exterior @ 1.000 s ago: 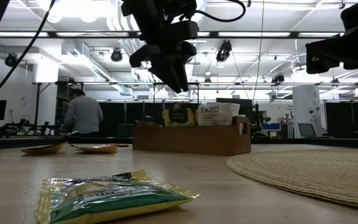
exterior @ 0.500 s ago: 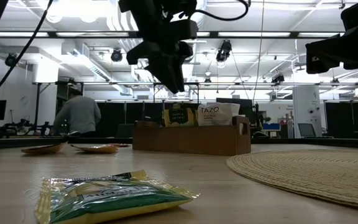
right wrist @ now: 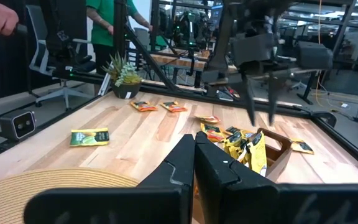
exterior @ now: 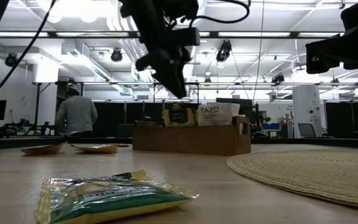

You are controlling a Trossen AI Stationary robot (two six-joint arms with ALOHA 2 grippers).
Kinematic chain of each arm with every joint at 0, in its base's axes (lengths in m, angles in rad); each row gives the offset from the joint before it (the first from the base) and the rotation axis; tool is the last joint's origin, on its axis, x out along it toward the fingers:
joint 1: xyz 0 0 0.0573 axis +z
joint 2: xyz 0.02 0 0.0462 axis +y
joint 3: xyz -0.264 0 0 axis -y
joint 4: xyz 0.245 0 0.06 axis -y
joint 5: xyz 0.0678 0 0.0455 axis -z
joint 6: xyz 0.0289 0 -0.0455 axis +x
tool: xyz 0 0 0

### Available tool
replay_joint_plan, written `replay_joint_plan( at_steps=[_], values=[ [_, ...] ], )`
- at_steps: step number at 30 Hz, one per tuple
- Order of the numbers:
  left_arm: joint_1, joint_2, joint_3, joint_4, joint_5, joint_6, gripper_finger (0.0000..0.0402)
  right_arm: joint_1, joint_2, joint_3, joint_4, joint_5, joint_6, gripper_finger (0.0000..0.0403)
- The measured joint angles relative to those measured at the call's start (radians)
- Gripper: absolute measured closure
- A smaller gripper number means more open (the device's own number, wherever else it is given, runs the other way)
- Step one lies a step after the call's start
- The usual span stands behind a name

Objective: Pick & Place Tea
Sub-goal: Put the yellow tea bag into the middle section of the wooden organizer

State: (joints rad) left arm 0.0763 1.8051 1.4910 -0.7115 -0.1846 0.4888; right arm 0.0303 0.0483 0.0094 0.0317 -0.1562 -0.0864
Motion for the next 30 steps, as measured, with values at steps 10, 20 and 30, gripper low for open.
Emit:
replay_joint_plan(
  at_steps=[10, 20, 30],
  values=[
    [-0.147, -0.055, 0.003, -0.129, 0.006, -0.357, 0.0305, 0.000, 0.000, 0.000, 0.000, 0.000, 0.000, 0.0394],
    [-0.286, -0.055, -0.034, -0.160, 0.122, -0.912, 0.0305, 0.000, 0.000, 0.000, 0.000, 0.000, 0.000, 0.0394],
    [-0.524, -0.055, -0.095, -0.073, 0.122, -0.962, 0.0305, 0.000, 0.000, 0.000, 0.000, 0.000, 0.000, 0.0394]
  ],
)
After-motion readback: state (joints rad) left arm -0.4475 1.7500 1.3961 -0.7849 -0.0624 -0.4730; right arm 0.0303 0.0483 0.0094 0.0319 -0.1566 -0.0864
